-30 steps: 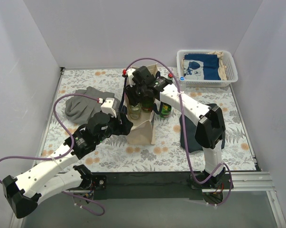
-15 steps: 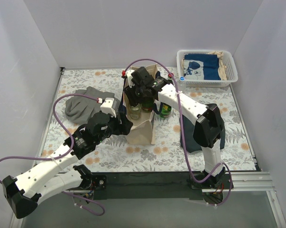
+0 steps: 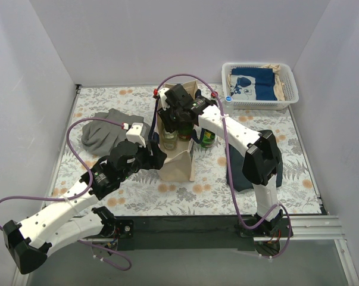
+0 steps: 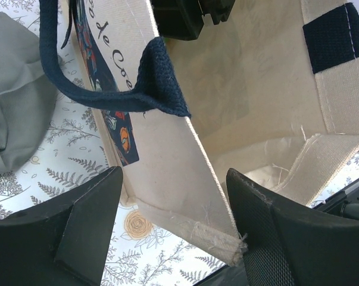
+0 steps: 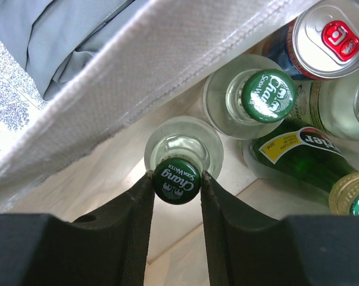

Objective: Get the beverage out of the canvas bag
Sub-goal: Take out the drink from the canvas bag, then place the drink at the center of the board.

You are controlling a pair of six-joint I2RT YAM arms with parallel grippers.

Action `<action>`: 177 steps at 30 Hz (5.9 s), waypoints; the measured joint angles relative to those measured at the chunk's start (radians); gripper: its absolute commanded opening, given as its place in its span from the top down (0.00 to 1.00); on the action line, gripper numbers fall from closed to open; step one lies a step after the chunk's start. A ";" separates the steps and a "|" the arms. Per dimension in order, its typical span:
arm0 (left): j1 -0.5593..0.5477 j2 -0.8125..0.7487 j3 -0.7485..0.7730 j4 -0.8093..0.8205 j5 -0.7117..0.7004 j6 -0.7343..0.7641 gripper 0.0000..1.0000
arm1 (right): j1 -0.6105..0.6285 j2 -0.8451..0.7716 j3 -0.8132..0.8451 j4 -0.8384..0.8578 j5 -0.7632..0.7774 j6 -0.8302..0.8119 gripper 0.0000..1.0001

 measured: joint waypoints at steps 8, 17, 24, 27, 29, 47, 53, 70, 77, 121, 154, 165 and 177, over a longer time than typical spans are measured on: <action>0.000 0.004 0.000 0.000 0.000 0.000 0.31 | 0.000 0.003 0.003 -0.001 0.003 -0.002 0.82; 0.000 0.008 0.000 0.000 0.000 0.000 0.30 | 0.000 0.008 0.010 -0.003 0.002 -0.001 0.96; 0.000 0.012 0.000 0.001 0.000 0.000 0.30 | 0.000 0.008 0.011 -0.003 0.007 0.000 0.62; 0.000 0.012 0.000 0.001 0.000 0.000 0.30 | 0.000 0.008 0.011 -0.003 0.010 0.000 0.56; 0.000 0.012 0.000 0.001 0.000 0.000 0.30 | 0.000 0.008 0.011 -0.003 0.010 0.003 0.52; 0.000 0.014 0.000 0.004 0.000 0.000 0.30 | 0.000 0.032 0.025 0.005 0.039 0.004 0.89; 0.000 0.018 0.000 0.006 0.001 0.000 0.30 | 0.001 0.032 0.026 0.004 0.045 0.003 0.99; 0.000 0.028 0.000 0.011 0.001 0.002 0.30 | 0.001 0.019 0.026 -0.024 0.060 0.006 0.99; 0.000 0.032 0.000 0.011 0.001 0.002 0.30 | 0.001 0.005 0.026 -0.058 0.076 0.006 0.99; 0.000 0.048 0.000 0.015 0.005 0.003 0.30 | 0.004 -0.298 0.001 -0.110 -0.003 0.011 0.99; 0.000 0.053 0.000 0.016 0.005 0.003 0.30 | 0.004 -0.412 0.084 -0.144 0.105 0.007 0.99; 0.000 0.058 0.000 0.019 0.006 0.003 0.30 | 0.004 -0.446 0.135 -0.148 0.224 -0.001 0.99; 0.000 0.065 0.000 0.027 0.008 0.003 0.30 | 0.005 -0.462 0.135 -0.148 0.340 -0.013 0.99</action>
